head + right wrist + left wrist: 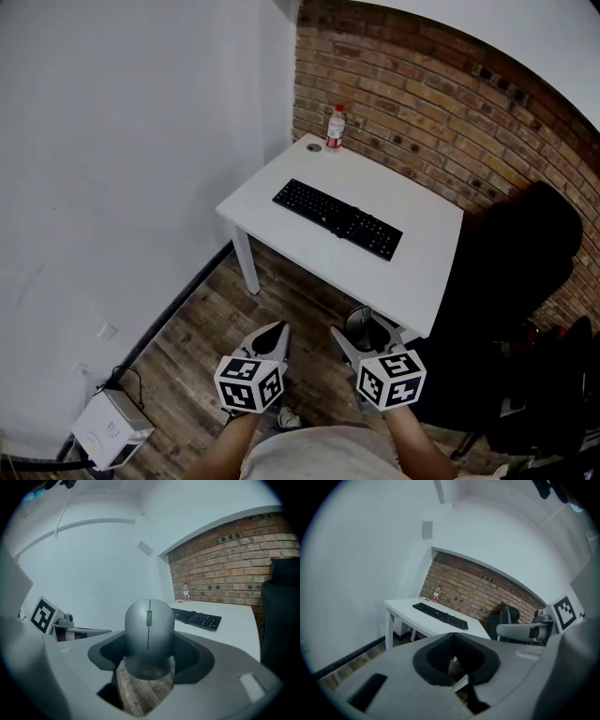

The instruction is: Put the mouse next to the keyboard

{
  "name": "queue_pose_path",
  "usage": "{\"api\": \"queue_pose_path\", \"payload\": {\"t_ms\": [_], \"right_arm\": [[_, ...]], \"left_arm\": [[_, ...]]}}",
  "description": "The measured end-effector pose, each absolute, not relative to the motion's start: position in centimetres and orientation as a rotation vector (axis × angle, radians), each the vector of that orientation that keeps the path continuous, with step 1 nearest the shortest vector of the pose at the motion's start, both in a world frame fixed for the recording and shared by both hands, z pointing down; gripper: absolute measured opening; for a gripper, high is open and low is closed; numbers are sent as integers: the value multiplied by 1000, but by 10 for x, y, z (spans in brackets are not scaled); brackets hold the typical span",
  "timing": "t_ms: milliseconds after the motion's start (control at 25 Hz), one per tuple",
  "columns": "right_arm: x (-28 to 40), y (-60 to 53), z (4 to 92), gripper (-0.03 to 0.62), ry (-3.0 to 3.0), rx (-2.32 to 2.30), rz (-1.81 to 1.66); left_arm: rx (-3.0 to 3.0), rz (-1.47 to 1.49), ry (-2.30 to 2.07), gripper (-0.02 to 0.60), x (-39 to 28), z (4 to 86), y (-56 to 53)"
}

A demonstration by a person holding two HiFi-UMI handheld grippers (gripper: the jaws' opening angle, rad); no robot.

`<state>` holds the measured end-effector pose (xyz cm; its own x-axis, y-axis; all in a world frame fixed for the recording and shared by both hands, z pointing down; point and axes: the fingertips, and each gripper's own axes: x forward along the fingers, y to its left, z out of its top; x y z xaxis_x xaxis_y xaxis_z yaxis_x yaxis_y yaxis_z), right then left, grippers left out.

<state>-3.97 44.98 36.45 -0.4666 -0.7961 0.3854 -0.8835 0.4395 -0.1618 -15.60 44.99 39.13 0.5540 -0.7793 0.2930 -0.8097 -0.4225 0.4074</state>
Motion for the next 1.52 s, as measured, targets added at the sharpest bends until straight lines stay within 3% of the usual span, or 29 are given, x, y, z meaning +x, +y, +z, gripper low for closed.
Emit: {"api": "queue_pose_path", "payload": {"t_ms": [1000, 1520], "right_arm": [[44, 318, 398, 308, -2327, 1709, 640], [141, 239, 404, 308, -2240, 1808, 756]], "left_arm": [[2387, 220, -1121, -15, -88, 409, 294], [2418, 311, -1016, -15, 16, 403, 197]]}}
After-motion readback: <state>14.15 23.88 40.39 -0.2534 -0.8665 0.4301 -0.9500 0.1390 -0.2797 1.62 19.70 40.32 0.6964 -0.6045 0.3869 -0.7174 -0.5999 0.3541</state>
